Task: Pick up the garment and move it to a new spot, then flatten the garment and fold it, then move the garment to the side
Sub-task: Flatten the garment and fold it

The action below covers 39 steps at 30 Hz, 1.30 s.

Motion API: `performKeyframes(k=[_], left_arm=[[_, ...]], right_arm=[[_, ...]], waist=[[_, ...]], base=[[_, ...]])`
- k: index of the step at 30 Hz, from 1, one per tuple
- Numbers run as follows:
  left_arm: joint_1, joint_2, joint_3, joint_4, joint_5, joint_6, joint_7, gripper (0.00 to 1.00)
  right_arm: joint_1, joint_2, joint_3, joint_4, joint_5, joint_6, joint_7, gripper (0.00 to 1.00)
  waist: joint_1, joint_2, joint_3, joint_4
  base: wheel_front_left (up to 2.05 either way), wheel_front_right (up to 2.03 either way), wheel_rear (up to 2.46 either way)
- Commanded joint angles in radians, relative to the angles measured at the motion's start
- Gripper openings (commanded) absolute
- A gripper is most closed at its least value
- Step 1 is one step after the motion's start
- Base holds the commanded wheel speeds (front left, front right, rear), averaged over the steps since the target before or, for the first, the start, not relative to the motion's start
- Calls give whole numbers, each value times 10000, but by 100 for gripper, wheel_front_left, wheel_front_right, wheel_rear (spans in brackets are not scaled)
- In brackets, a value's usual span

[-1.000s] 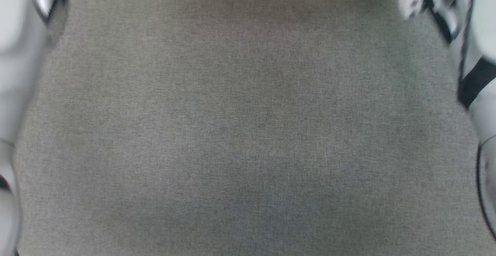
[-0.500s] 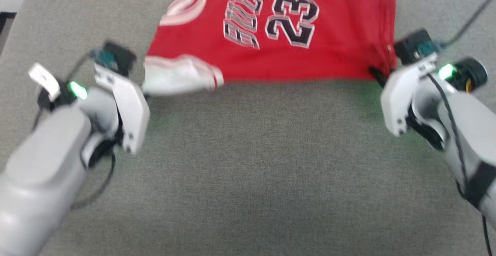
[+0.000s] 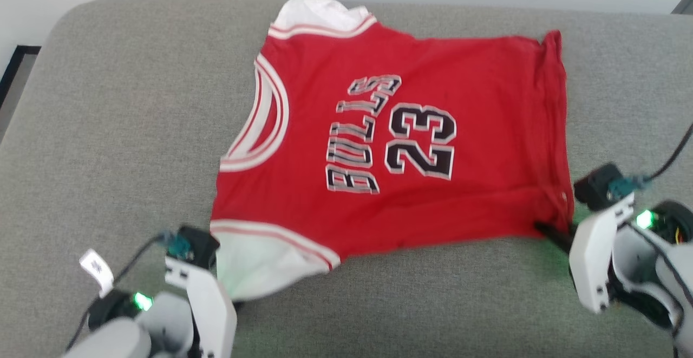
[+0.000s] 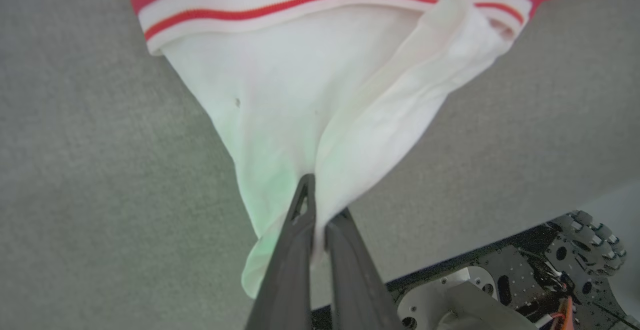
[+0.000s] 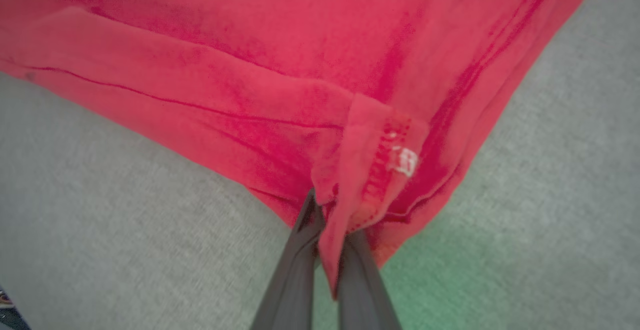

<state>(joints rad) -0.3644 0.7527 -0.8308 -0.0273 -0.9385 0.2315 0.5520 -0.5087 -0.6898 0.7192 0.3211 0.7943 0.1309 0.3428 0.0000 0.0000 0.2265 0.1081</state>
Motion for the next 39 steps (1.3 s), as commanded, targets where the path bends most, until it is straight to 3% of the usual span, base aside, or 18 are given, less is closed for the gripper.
performKeyframes(k=[1,9,15,22,28,39], left_arm=[[295,80,-25,-187,-98,160,60,0],[1564,526,-50,-1400,-518,979,129,0],[1368,1042,120,-2050,-419,1201,404,0],[213,2207,702,-2864,149,1167,919,0],[-1722,2385,1037,-2456,811,274,1375,0],[-5338,490,651,1489,1889,-2203,1063,0]], right_arm=[[263,-159,56,-260,94,-3,77,0],[1939,-1127,23,-1700,741,-3,110,0],[2521,-1269,-431,-2281,1025,-3,-198,0],[2608,-1109,-1744,-2651,614,-5,-322,0],[2102,-546,-3064,-2658,-121,-17,146,0],[56,1194,-3812,-2027,-1710,-13,1175,0]], waist=[[0,0,-59,2],[0,0,-280,-118],[0,0,-367,-240],[0,0,-299,-482],[0,0,38,-641],[0,0,1123,-985]], base=[[0,0,0],[0,0,0],[0,0,0],[0,0,0],[0,0,0],[0,0,0]])
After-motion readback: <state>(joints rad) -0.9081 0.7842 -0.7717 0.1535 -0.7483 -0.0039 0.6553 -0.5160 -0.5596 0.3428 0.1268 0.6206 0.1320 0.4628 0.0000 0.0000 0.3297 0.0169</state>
